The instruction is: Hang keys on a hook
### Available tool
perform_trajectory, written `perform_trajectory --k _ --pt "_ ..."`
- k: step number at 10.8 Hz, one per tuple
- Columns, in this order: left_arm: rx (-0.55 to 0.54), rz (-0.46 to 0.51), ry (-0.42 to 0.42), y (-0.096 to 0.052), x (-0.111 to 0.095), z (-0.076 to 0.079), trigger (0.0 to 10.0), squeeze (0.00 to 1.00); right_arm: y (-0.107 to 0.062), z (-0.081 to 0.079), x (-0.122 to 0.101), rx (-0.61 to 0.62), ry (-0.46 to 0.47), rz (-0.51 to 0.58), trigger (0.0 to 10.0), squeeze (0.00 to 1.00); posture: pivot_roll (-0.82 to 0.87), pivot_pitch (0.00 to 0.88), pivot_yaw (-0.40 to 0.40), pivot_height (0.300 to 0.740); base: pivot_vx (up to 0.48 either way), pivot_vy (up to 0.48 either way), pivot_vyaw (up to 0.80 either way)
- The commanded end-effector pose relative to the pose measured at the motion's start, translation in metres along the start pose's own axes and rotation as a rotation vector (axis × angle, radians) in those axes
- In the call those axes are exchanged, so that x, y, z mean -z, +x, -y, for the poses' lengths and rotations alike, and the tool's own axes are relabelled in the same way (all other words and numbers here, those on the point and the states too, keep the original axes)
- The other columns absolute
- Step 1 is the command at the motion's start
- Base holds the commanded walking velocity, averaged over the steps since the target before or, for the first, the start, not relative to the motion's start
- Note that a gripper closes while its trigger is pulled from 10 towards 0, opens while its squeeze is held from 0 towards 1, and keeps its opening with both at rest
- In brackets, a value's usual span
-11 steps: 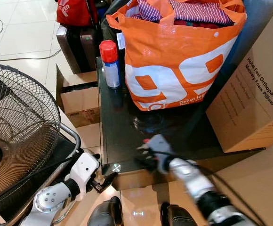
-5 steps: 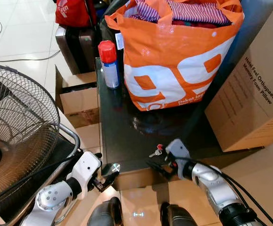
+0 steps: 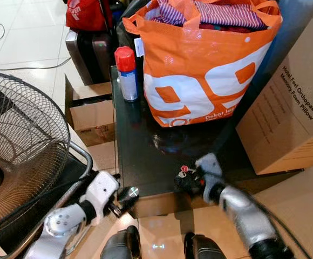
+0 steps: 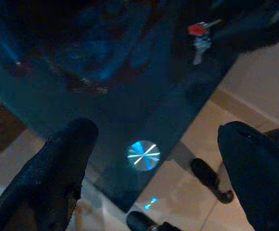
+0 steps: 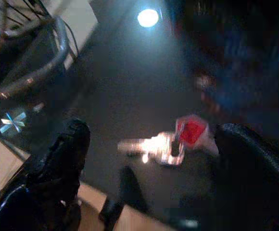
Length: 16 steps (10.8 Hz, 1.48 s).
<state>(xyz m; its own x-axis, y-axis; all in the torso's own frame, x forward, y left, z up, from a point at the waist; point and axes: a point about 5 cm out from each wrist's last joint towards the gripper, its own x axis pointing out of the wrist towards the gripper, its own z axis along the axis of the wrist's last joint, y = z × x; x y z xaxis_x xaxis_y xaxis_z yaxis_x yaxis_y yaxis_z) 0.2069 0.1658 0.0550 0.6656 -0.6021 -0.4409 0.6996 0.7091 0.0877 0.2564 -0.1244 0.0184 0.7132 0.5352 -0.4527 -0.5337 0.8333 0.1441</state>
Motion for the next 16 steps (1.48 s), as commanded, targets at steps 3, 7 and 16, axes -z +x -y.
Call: perform_trajectory --k 3,7,16 --pt "0.094 -0.02 -0.006 0.001 0.002 0.006 10.0 0.0 0.002 -0.012 0.004 0.002 0.096 -0.013 8.7 0.0 -0.06 0.194 0.042 0.74 0.0 0.0 0.0" --pt "0.107 -0.021 0.006 0.003 0.001 0.003 10.0 0.0 0.009 -0.016 -0.013 0.105 0.156 0.076 7.6 0.0 -0.07 0.192 0.045 0.74 0.0 0.0 0.0" --pt "0.115 -0.023 0.009 0.003 0.001 0.008 10.0 0.0 0.018 -0.011 -0.005 0.227 0.08 0.007 0.0 0.0 -0.07 0.196 0.043 0.74 0.0 0.0 0.0"
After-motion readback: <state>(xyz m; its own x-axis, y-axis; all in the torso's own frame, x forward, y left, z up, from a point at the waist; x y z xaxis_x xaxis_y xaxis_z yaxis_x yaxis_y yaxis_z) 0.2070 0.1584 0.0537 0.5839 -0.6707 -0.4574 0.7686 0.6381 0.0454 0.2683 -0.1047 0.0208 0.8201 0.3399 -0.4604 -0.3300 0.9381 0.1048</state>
